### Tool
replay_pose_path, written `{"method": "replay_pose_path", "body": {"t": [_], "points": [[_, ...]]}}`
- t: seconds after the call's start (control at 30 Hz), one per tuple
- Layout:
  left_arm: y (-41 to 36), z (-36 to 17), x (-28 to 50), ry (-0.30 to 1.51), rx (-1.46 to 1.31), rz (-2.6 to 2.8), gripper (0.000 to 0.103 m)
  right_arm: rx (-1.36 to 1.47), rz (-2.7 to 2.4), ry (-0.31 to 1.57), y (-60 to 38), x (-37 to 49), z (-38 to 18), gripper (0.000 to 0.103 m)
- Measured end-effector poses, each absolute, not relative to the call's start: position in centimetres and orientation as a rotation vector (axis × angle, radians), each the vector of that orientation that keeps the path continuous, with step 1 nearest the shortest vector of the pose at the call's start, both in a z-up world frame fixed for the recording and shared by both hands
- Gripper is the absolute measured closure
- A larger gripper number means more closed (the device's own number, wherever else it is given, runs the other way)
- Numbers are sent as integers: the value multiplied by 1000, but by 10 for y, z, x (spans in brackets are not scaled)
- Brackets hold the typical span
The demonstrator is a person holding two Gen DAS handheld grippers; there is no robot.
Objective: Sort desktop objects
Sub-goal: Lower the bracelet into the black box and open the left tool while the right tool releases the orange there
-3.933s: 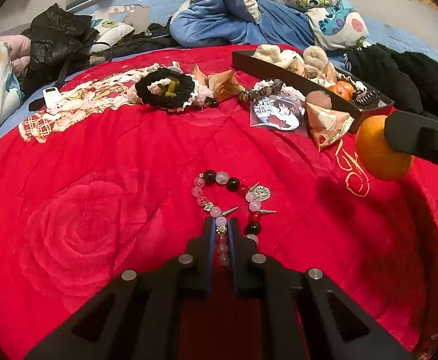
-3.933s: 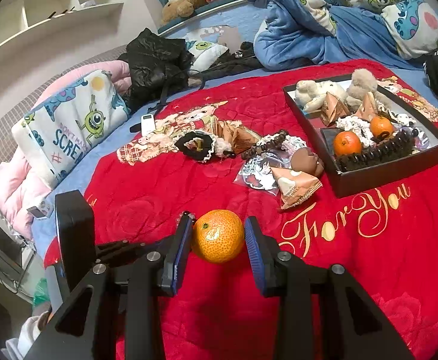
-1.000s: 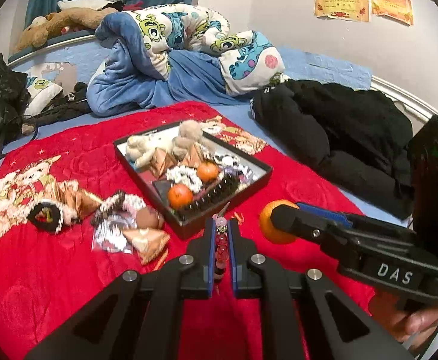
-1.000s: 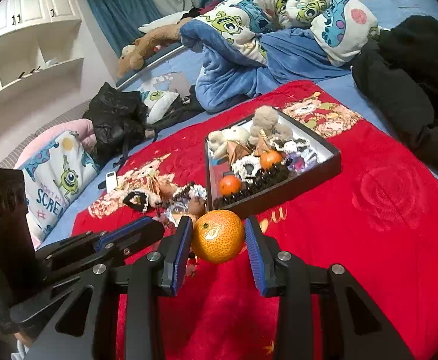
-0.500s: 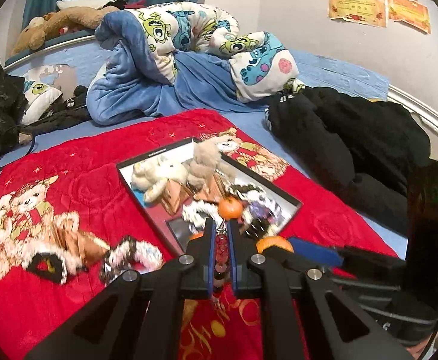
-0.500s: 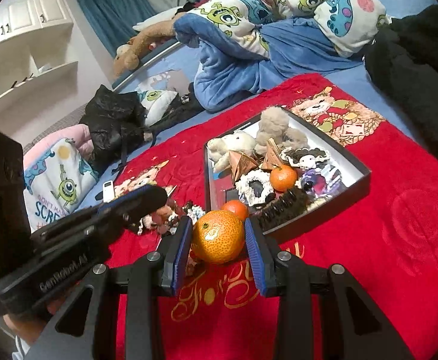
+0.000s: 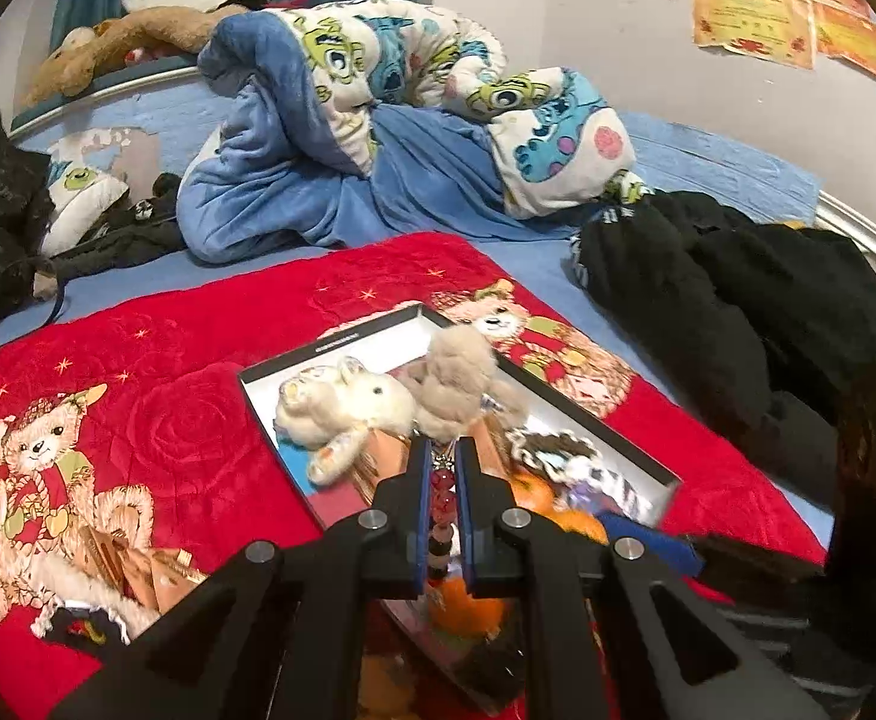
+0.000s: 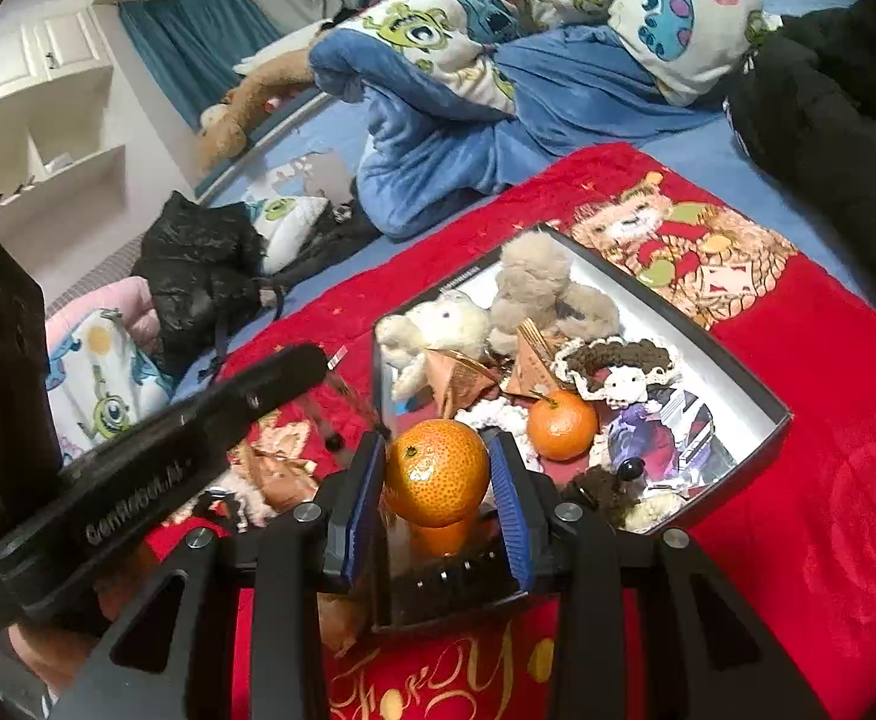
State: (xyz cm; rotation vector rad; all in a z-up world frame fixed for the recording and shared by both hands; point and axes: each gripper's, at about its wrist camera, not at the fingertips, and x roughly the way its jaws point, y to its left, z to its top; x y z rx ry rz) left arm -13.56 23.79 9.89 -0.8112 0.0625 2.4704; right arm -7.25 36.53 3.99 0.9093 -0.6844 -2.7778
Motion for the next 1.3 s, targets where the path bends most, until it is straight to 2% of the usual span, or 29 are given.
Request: {"method": "replay_pose_path", "body": {"t": [0.27, 0.6, 0.73, 0.87, 1.3], "points": [[238, 77, -164, 57, -845, 2491, 95, 928, -2791, -601, 358, -105, 31, 68], [235, 39, -179, 43, -878, 2504, 95, 1004, -2794, -590, 365, -120, 5, 68], [233, 34, -180, 31, -877, 2494, 95, 1025, -2823, -488, 351, -121, -1, 68], [232, 32, -181, 28, -870, 2494, 95, 1013, -2835, -540, 355, -119, -1, 68], [233, 31, -183, 3, -858, 2457, 95, 950, -2882, -532, 352, -113, 0, 66]]}}
